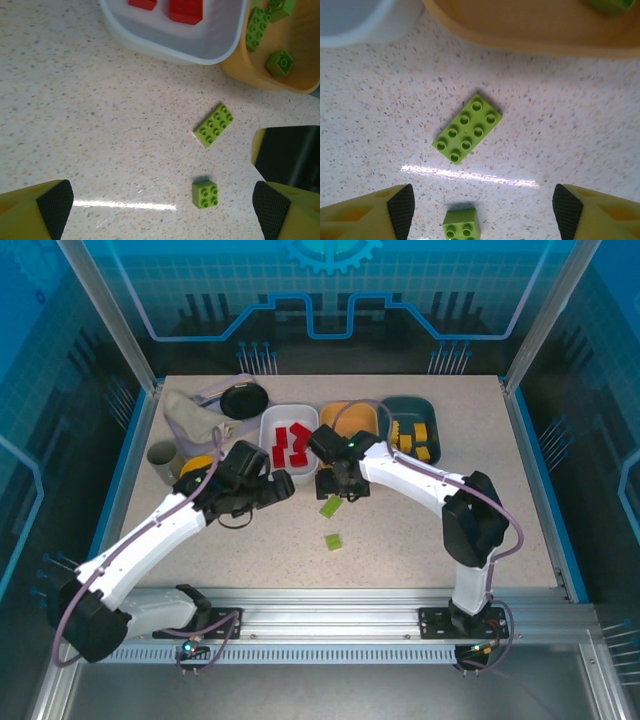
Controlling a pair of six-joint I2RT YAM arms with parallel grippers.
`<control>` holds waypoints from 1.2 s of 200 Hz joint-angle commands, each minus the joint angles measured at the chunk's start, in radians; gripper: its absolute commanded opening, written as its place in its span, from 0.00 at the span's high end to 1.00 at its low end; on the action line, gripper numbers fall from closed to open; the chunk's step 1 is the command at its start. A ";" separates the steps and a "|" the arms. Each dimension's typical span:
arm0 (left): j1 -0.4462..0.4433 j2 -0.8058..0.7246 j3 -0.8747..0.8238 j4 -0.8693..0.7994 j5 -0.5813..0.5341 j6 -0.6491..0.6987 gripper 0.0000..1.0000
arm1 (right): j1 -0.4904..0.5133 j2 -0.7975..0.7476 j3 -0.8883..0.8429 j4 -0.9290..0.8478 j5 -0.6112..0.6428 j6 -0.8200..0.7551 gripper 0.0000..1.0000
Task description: Sort the legos into containers by color
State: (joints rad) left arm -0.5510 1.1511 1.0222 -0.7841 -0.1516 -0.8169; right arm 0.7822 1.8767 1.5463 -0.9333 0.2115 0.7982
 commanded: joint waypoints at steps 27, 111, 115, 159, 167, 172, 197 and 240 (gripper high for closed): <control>-0.005 -0.121 -0.059 -0.081 -0.034 -0.029 0.04 | 0.038 0.078 -0.020 0.056 -0.014 0.207 0.22; -0.005 -0.189 -0.060 -0.102 -0.009 -0.002 0.04 | 0.042 0.218 0.021 0.096 0.027 0.323 0.29; -0.006 -0.190 -0.060 -0.103 -0.008 -0.001 0.04 | 0.042 0.225 0.025 0.095 0.028 0.326 0.29; -0.005 -0.202 -0.059 -0.106 -0.007 0.001 0.04 | 0.040 0.264 0.041 0.078 0.027 0.342 0.39; -0.005 -0.201 -0.057 -0.106 -0.006 0.001 0.04 | 0.039 0.265 0.036 0.076 0.029 0.343 0.43; -0.004 -0.202 -0.056 -0.103 -0.004 0.001 0.04 | 0.038 0.263 0.031 0.077 0.029 0.343 0.46; -0.004 -0.199 -0.063 -0.085 0.011 0.004 0.04 | 0.027 0.251 -0.008 0.105 0.012 0.335 0.58; -0.005 -0.189 -0.090 -0.043 0.053 -0.010 0.05 | 0.012 0.211 -0.059 0.132 -0.013 0.283 0.69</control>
State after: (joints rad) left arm -0.5510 0.9619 0.9501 -0.8509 -0.1390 -0.8318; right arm 0.8062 2.1033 1.5341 -0.8074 0.2150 1.1080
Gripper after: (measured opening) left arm 0.957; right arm 0.336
